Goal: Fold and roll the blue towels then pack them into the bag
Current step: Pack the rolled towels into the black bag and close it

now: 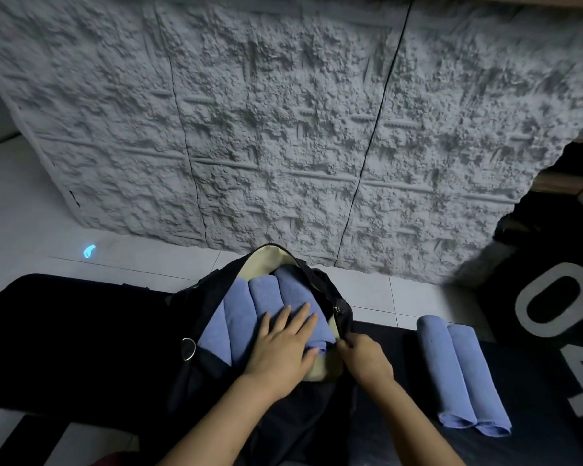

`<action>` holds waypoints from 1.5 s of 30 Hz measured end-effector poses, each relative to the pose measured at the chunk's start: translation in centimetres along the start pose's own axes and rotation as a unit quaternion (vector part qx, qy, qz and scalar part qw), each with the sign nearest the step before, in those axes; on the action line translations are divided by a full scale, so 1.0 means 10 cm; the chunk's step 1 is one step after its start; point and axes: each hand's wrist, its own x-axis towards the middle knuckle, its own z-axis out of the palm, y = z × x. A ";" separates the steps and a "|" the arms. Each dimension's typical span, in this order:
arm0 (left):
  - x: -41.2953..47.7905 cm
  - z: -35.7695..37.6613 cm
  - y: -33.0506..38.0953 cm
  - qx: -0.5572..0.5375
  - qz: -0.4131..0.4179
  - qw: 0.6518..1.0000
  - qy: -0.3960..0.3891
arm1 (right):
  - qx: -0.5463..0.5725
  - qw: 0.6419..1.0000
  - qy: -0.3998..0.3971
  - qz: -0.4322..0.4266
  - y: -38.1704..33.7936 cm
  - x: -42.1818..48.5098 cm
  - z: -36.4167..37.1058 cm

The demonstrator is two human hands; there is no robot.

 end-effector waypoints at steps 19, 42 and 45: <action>-0.83 -0.37 -0.74 -0.037 -0.251 0.946 0.203 | -0.067 0.995 0.073 -0.008 -0.10 0.06 -0.27; -0.31 -0.47 -0.78 -0.310 -0.083 0.942 0.101 | -0.025 0.953 0.281 -0.109 0.15 -0.49 -0.44; -0.35 -0.45 -0.77 -0.304 -0.077 0.944 0.103 | -0.085 0.971 0.195 -0.105 -0.14 -0.36 -0.27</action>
